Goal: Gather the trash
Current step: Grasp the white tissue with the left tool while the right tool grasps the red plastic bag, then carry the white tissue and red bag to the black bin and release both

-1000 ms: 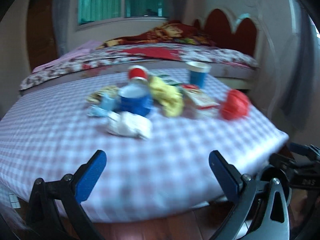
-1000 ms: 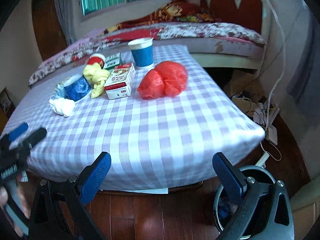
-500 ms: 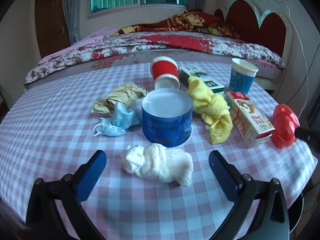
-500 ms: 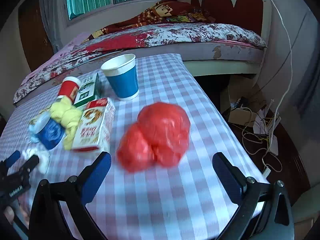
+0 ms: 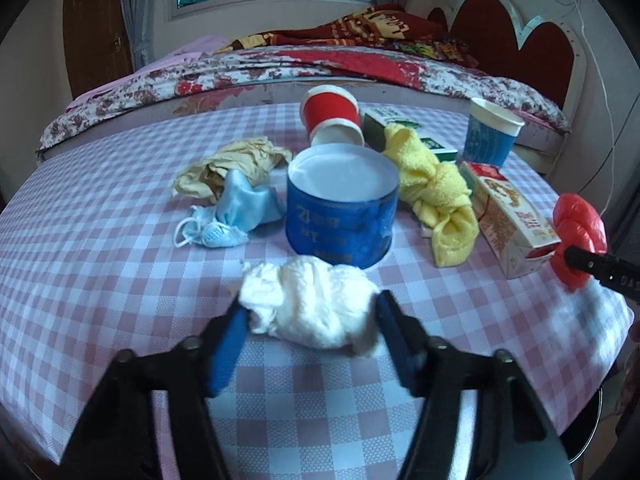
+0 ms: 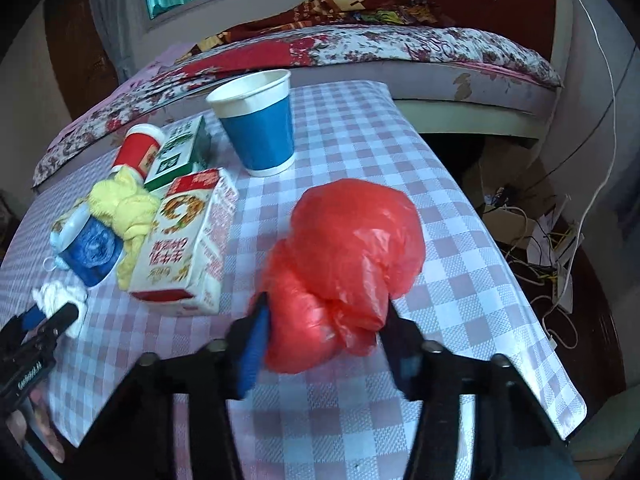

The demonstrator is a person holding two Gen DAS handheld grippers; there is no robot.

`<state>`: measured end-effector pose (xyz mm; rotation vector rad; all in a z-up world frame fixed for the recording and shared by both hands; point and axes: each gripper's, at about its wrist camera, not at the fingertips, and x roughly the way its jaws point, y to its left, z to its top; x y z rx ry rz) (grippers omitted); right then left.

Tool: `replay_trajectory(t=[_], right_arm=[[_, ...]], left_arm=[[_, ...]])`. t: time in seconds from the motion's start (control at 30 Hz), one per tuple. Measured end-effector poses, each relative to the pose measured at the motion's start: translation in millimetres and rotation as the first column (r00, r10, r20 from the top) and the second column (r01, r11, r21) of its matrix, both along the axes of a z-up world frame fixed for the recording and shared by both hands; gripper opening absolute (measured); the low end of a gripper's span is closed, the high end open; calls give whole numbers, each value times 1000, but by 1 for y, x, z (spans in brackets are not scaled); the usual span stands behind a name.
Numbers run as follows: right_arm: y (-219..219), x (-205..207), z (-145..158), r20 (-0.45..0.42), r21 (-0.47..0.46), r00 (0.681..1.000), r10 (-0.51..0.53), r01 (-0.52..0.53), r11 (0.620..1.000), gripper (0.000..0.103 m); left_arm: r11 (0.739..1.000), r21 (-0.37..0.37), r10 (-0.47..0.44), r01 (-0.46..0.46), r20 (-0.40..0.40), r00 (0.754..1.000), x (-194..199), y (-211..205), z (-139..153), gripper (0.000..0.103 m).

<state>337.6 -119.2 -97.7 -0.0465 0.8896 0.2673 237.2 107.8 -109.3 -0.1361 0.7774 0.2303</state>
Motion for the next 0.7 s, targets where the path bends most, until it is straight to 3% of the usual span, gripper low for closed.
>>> replay_trajectory(t=[0.07,0.17,0.4,0.7], right_arm=[[1,-4,1,4,2,1000,16,-16,1000,32],[-1,-8,2,8,22,999,41,-41,999,23],[-24,-43,29,99,79,995,17,-25,997,23],[-52,-95,48,159,93,987,-16,1,996,23]], left_arm=[[1000,-3,-11,11,10,1000,-3,0,0,48],[999,-21,-32,33,29,999,-7,1,1,43],[998,3,-65,65,103,993,-30,-14,21,43],[989,14,-149,149,157,976,-51,-67,36,43]])
